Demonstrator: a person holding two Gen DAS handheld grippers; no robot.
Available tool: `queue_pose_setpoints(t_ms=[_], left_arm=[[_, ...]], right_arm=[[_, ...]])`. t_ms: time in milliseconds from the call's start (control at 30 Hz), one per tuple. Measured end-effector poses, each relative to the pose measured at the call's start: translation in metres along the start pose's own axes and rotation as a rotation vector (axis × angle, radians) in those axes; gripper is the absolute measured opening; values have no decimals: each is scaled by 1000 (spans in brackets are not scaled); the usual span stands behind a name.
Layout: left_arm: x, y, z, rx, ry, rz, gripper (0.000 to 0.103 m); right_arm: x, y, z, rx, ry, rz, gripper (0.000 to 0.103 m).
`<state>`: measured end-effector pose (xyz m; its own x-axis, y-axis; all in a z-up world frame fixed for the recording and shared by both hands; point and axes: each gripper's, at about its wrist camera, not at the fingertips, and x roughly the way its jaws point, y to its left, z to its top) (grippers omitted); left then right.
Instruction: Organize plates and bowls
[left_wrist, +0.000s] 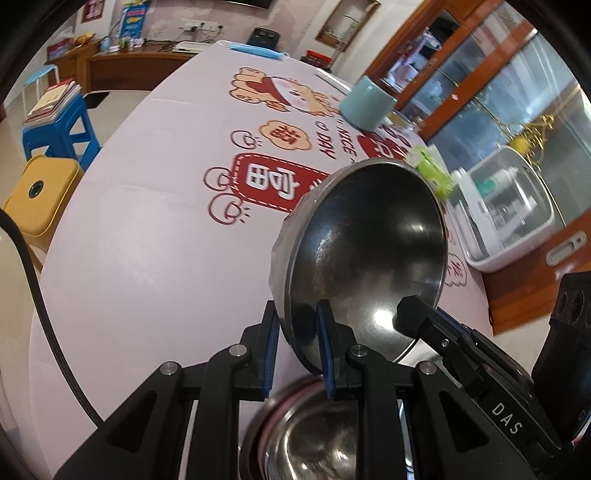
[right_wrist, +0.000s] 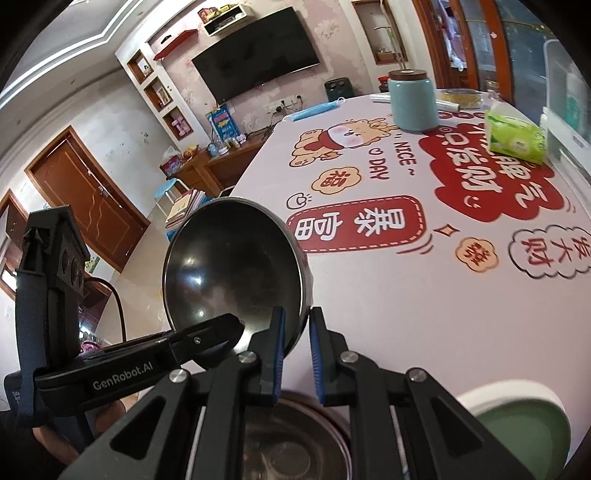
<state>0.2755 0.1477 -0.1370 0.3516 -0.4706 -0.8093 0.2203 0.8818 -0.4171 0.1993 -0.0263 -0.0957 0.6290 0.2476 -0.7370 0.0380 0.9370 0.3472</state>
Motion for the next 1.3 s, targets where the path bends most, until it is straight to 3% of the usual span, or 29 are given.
queue_pose_setpoints(t_ms=[633, 1300], left_arm=[[-30, -38, -45, 256, 138, -53, 22], [-11, -51, -83, 502, 407, -5, 24]], right_arm=[[-51, -4, -39, -95, 26, -2, 13], [-45, 7, -90, -222, 232, -83, 17]])
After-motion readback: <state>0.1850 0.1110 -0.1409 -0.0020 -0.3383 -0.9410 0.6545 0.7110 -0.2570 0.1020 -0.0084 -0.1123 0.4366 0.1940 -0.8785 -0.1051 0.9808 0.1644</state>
